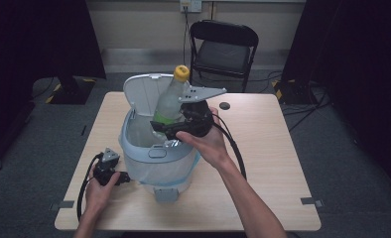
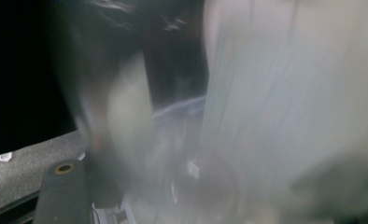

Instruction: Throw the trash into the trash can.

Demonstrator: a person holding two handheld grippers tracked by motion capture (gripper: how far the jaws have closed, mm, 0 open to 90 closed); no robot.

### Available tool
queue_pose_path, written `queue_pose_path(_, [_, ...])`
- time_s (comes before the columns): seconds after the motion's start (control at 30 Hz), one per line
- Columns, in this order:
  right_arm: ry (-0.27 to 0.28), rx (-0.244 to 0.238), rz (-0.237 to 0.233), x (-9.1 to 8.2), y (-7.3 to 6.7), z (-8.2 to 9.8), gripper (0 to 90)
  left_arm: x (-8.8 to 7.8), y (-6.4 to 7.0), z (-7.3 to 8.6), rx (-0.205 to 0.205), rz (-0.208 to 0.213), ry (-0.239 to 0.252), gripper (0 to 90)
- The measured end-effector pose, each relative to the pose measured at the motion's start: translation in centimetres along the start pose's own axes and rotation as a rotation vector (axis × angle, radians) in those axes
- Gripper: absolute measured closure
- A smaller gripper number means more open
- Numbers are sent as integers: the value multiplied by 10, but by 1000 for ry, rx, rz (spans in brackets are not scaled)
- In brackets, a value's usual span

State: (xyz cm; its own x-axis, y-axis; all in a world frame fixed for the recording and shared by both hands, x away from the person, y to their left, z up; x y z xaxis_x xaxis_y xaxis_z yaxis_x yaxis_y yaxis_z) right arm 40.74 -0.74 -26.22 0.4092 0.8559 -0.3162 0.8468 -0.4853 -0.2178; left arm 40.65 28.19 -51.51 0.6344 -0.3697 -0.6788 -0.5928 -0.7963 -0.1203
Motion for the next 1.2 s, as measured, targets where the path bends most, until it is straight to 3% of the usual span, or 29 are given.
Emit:
queue_pose_path(0.23, [-32,-28,16,8,-4,3,268,0,0,0,0,0,0,133])
queue_pose_path(0.3, [-30,-20,6,8,-3,3,286,0,0,0,0,-2,2,133])
queue_pose_path(0.33, [-33,-23,8,9,-3,3,342,0,0,0,0,-1,3,133])
queue_pose_path(0.37, [-6,-23,-7,6,-3,2,396,0,0,0,0,-1,2,132])
queue_pose_path(0.47, [43,-26,-24,-2,-4,-6,380,0,0,0,-4,0,5,133])
queue_pose_path(0.57, [32,-34,-32,-3,-5,-6,398,0,0,0,-7,-4,4,135])
queue_pose_path(0.8, [12,-13,-30,0,2,6,439,0,0,0,-8,1,2,135])
queue_pose_path(1.2, [35,19,1,-14,18,9,471,0,0,0,-10,1,3,135])
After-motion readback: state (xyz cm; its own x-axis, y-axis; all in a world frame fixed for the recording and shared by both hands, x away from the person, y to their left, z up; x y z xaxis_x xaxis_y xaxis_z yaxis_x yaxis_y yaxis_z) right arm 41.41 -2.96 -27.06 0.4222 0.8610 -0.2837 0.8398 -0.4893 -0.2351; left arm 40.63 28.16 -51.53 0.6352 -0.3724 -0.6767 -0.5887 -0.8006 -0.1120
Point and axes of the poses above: each handheld gripper's, and its own axes: x roughly forward along the jaws, z roughly out of its underside, y roughly to its right, the point moved 2 cm from there along x, roughly forward along the jaws, and after that the axes turned 9 degrees about x, right-handed, at the moved point
